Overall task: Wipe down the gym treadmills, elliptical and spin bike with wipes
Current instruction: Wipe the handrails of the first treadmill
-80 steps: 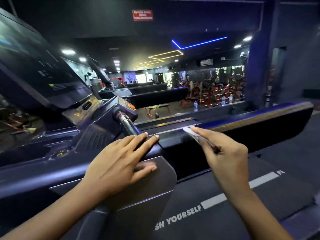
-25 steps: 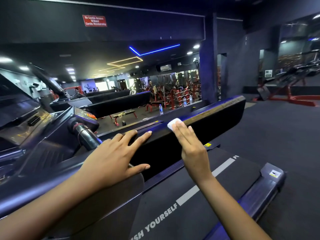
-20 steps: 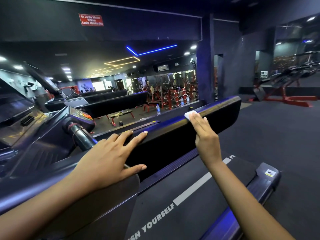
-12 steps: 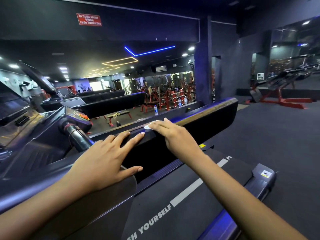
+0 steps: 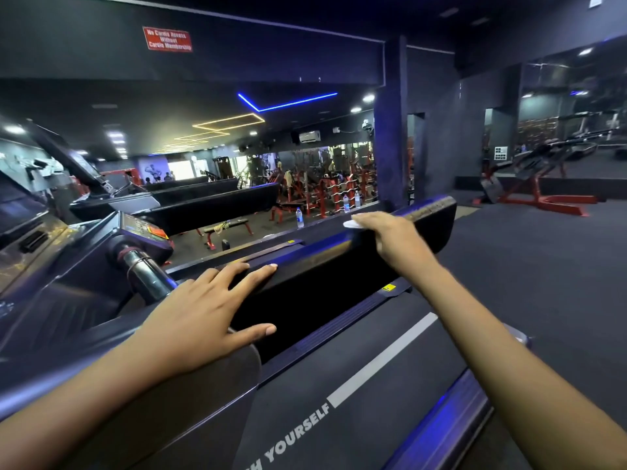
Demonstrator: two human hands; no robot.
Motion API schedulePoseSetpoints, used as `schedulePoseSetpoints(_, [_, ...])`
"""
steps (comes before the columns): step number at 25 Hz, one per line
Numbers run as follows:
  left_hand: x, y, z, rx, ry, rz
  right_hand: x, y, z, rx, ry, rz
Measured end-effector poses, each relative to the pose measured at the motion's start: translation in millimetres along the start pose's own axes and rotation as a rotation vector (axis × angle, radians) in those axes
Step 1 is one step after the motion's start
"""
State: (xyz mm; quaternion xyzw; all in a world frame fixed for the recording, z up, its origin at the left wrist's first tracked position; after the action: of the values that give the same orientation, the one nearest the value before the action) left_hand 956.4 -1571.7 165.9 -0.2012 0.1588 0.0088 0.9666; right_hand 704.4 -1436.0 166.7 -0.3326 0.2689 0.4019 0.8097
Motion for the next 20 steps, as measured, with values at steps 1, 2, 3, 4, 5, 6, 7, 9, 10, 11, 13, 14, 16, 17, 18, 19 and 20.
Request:
schedulePoseSetpoints(1, [-3.6,2.5,3.7,0.040,0.012,0.007,15.1,-18.4,-4.7,-0.058,0.051,0.086])
schedulePoseSetpoints(2, [-11.2,6.5,6.2,0.067,0.014,0.016,33.3,-34.1,-12.5,-0.106,0.080,0.185])
schedulePoseSetpoints(3, [-23.1,10.5,8.4,0.074,0.017,0.022,49.4,-43.6,-19.6,-0.140,0.103,0.253])
schedulePoseSetpoints(4, [-31.9,13.4,12.1,0.070,0.016,0.019,61.3,-49.3,-26.5,-0.165,0.129,0.280])
schedulePoseSetpoints(5, [-45.3,18.7,13.7,0.077,0.007,0.015,66.6,-43.7,-30.0,-0.175,0.155,0.278])
schedulePoseSetpoints(6, [-62.6,24.8,12.9,0.087,-0.005,0.009,65.7,-29.4,-30.2,-0.178,0.185,0.248])
schedulePoseSetpoints(7, [-80.0,28.8,11.5,0.095,-0.017,0.009,60.9,-12.7,-29.0,-0.179,0.217,0.206])
schedulePoseSetpoints(9, [-108.6,36.6,5.7,0.110,-0.053,0.024,49.7,19.1,-25.5,-0.173,0.258,0.158])
schedulePoseSetpoints(10, [-119.8,39.3,2.3,0.109,-0.061,0.017,44.5,31.9,-24.4,-0.167,0.259,0.138])
schedulePoseSetpoints(11, [-128.2,41.1,-1.2,0.107,-0.059,-0.003,39.7,44.2,-24.6,-0.159,0.259,0.118])
schedulePoseSetpoints(13, [-135.7,42.5,-12.4,0.100,-0.080,-0.060,30.3,69.5,-23.2,-0.140,0.287,0.073])
schedulePoseSetpoints(14, [-137.2,43.5,-18.5,0.089,-0.091,-0.082,24.5,84.3,-20.2,-0.134,0.299,0.035])
schedulePoseSetpoints(16, [-138.2,42.6,-27.5,0.059,-0.109,-0.091,10.2,105.7,-10.2,-0.128,0.296,-0.054])
schedulePoseSetpoints(17, [-138.1,43.0,-29.1,0.056,-0.112,-0.090,3.6,105.7,-5.4,-0.139,0.304,-0.074])
schedulePoseSetpoints(18, [-137.8,43.6,-29.6,0.057,-0.111,-0.086,-0.8,95.3,-2.8,-0.164,0.298,-0.044])
schedulePoseSetpoints(19, [-137.6,44.3,-29.0,0.062,-0.103,-0.078,-2.0,76.5,-2.5,-0.191,0.261,0.037])
schedulePoseSetpoints(20, [-137.3,45.0,-29.0,0.062,-0.095,-0.072,1.0,53.8,-5.6,-0.204,0.194,0.149])
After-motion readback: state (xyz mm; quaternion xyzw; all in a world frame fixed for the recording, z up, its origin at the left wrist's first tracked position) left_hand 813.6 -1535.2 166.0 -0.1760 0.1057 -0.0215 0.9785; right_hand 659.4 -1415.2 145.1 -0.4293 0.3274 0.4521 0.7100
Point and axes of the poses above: each hand's wrist, its own x-axis away from the middle knuckle, its own z-axis out of the back of the hand, y = z × x, the point moved 4 cm from there along -x, towards the middle knuckle, and after that the axes turned 8 degrees about -z, right-handed, at the moved point
